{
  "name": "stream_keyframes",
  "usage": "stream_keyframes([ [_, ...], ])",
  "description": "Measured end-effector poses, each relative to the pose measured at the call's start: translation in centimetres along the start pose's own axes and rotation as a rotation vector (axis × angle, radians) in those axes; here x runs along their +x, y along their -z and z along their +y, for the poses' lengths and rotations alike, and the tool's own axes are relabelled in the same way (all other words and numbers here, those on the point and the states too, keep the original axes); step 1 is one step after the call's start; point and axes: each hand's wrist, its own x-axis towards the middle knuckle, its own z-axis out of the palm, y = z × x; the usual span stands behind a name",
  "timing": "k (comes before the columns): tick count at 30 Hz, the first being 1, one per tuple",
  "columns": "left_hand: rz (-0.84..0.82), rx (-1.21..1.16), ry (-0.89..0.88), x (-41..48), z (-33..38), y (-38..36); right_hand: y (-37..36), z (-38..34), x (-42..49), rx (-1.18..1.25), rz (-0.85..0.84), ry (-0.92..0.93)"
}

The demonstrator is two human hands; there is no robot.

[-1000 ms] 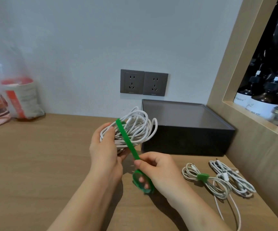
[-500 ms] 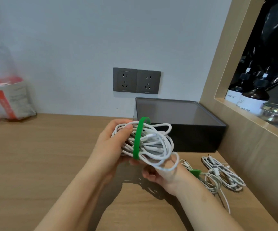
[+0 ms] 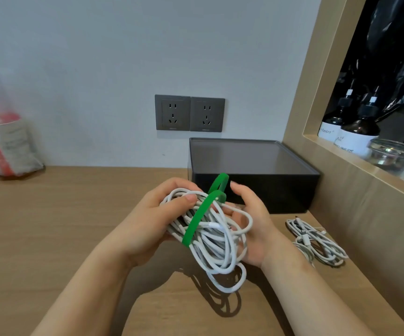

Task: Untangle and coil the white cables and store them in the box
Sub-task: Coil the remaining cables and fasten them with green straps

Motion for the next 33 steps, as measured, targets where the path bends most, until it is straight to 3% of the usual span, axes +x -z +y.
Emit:
stream_keyframes([
  [9,0.044,0.005,0.019,0.01,-0.01,-0.04,-0.05,-0.72,-0.59,-0.155,-0.076,0.046],
  [18,0.034,-0.019,-0.006,-0.06,-0.06,-0.31,0.30,-0.69,-0.22,-0.093,-0.087,-0.013],
  [33,0.091,0.078,-0.099,-0.09,-0.54,-0.75,-0.18,-0.48,0.05,-0.304,0.078,0.201],
])
